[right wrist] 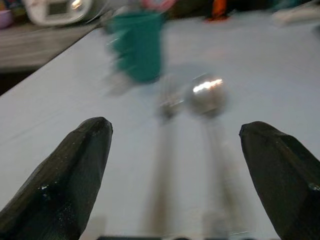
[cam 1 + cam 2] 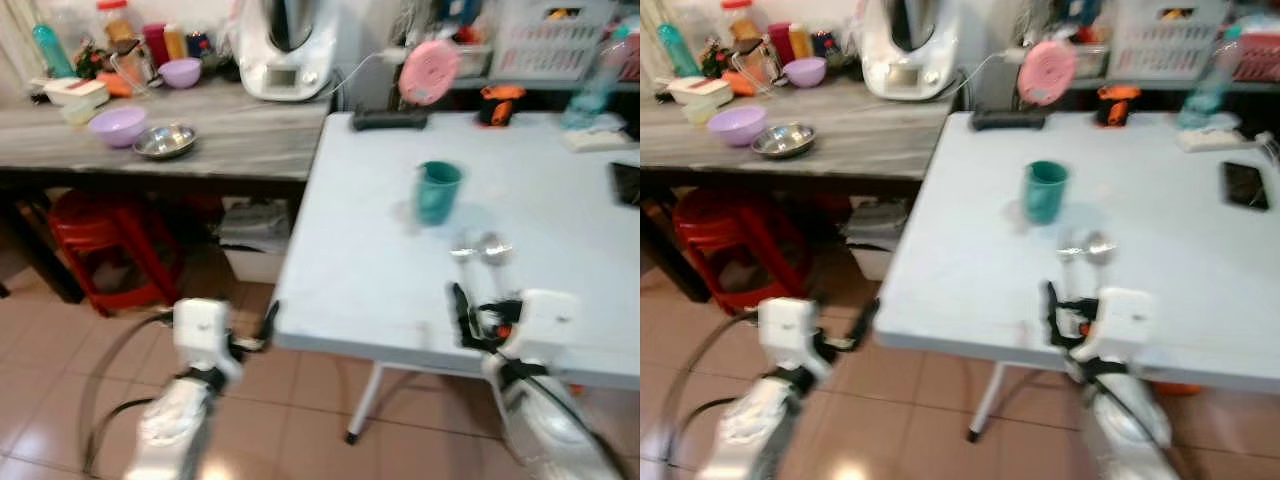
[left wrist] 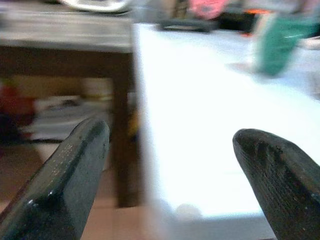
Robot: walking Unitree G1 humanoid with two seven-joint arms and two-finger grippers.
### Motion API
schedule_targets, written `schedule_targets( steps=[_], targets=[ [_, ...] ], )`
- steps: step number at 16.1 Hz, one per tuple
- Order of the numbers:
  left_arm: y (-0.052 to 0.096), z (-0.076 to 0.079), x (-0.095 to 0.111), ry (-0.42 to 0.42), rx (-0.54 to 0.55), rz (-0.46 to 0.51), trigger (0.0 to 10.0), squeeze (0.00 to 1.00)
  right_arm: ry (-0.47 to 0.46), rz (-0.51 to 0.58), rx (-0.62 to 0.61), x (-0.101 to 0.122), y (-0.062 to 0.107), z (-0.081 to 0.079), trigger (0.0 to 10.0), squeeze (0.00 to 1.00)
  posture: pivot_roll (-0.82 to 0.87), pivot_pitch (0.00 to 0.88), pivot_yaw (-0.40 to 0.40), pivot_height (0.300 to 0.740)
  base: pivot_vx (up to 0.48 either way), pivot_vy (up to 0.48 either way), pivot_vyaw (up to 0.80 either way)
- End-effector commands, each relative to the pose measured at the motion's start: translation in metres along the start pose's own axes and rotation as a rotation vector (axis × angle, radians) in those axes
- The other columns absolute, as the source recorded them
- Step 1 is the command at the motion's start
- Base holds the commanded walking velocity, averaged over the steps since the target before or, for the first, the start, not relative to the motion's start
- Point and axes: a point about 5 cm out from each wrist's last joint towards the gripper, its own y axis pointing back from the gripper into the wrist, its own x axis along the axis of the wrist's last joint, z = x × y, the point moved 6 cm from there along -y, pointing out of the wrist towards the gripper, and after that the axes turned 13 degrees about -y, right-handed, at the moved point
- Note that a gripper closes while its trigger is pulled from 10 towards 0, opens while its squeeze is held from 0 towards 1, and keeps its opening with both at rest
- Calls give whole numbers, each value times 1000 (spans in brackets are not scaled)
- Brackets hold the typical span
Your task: Setting the table
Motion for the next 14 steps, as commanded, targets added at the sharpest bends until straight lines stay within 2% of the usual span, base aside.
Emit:
schedule_targets(
  steps=[1, 4, 8, 14],
  targets=[
    [0, -12, 5, -32, 24, 11, 10000, 0, -18, 9, 27, 3, -2, -10, 10000, 0, -94, 10, 56, 740, 0, -435, 0],
    [-4, -12, 7, -35, 24, 19, 10000, 0, -21, 15, 29, 4, -4, -13, 10000, 0, -95, 1, 70, 740, 0, -431, 0],
    [-14, -10, 13, -34, -16, 47, 10000, 0, -35, 22, 37, 3, -17, -21, 10000, 0, -99, 0, 98, 740, 0, 0, 0],
    [-17, -6, 14, -50, -57, 58, 10000, 0, -28, 31, 60, 9, -33, -31, 10000, 0, -95, 17, 99, 740, 0, 0, 0]
  ],
)
